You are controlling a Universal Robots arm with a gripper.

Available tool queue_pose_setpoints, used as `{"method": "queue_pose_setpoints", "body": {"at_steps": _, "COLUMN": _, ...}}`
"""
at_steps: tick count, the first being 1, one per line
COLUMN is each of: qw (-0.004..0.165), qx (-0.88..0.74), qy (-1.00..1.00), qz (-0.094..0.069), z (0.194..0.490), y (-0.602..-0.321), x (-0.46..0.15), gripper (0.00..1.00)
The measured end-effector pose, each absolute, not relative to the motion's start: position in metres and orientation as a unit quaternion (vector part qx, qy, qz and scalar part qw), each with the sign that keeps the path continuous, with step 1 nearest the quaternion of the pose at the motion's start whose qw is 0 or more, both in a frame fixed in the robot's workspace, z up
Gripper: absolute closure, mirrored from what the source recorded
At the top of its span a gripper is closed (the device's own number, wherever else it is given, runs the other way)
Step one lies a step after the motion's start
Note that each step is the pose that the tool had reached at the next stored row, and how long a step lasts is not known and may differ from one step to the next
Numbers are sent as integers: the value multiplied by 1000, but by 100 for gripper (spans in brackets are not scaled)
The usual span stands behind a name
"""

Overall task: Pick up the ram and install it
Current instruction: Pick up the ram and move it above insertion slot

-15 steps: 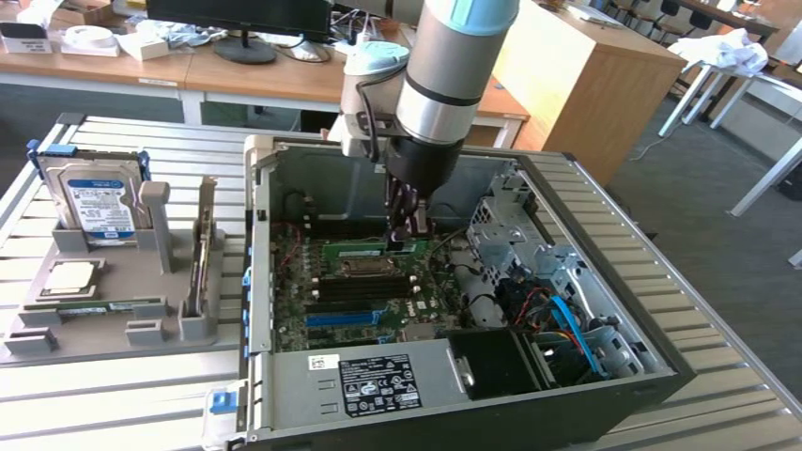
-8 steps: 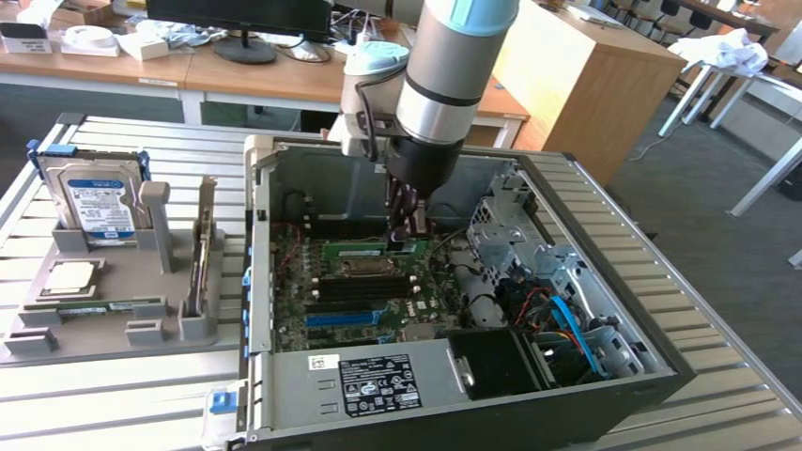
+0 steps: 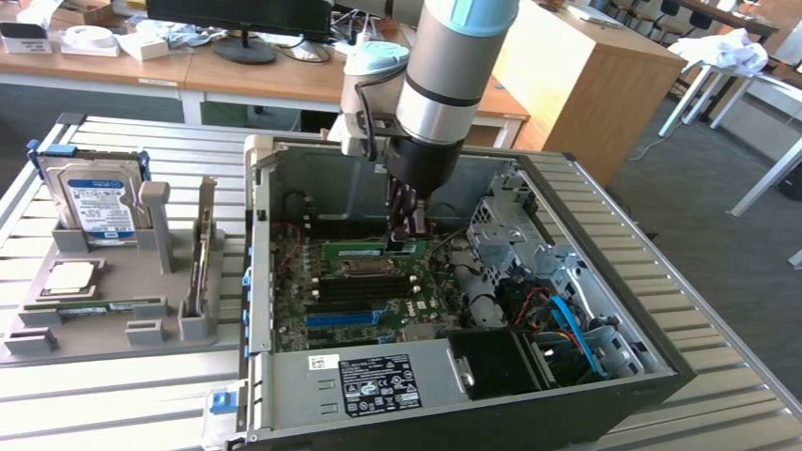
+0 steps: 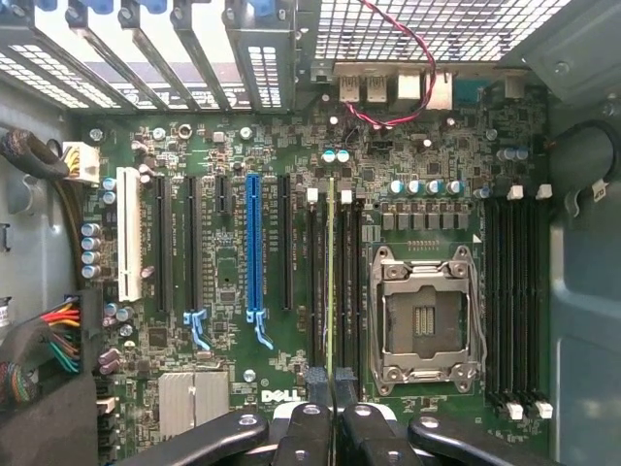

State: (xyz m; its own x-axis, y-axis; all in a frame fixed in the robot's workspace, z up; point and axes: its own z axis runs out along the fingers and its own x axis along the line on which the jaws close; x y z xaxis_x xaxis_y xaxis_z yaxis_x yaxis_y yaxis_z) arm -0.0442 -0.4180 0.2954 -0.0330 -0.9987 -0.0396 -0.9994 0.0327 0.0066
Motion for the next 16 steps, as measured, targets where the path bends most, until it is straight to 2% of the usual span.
{"method": "queue_pose_setpoints", "body": {"at_steps": 4, "qw": 6, "qx": -695, "qy": 719, "qz": 22, "z": 295, "y": -418, "x": -44, "gripper": 88}}
{"method": "queue_pose_setpoints", "body": {"at_steps": 16, "qw": 6, "qx": -695, "qy": 719, "qz": 22, "z": 295, "y": -418, "x": -40, "gripper": 88}}
